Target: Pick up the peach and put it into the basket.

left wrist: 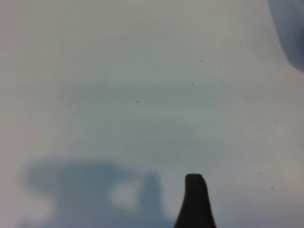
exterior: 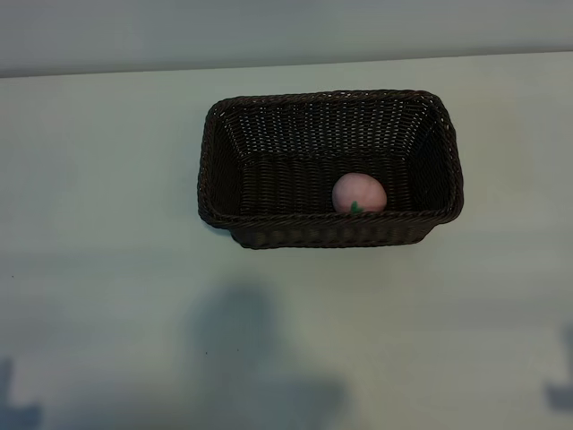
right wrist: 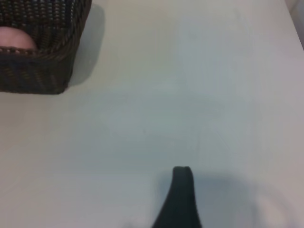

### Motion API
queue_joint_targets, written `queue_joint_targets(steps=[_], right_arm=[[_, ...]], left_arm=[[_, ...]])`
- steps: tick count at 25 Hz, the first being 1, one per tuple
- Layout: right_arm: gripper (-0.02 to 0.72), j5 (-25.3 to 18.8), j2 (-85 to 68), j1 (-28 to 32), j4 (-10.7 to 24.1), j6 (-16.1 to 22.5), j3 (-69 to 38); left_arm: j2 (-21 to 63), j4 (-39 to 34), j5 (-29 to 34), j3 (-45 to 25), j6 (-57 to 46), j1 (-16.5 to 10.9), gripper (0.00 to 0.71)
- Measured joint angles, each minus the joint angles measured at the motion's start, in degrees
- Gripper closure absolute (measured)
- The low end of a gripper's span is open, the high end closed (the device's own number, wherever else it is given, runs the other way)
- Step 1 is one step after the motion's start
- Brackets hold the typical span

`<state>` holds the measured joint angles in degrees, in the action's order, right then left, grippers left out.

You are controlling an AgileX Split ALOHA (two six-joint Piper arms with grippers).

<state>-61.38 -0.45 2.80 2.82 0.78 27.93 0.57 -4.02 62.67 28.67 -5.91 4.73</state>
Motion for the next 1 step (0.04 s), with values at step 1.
queue_joint_targets(steps=[1], right_arm=[[0.107, 0.0, 0.0, 0.0, 0.0, 0.0, 0.0]], left_arm=[[0.0, 0.0, 0.0, 0.0, 0.0, 0.0, 0.158]])
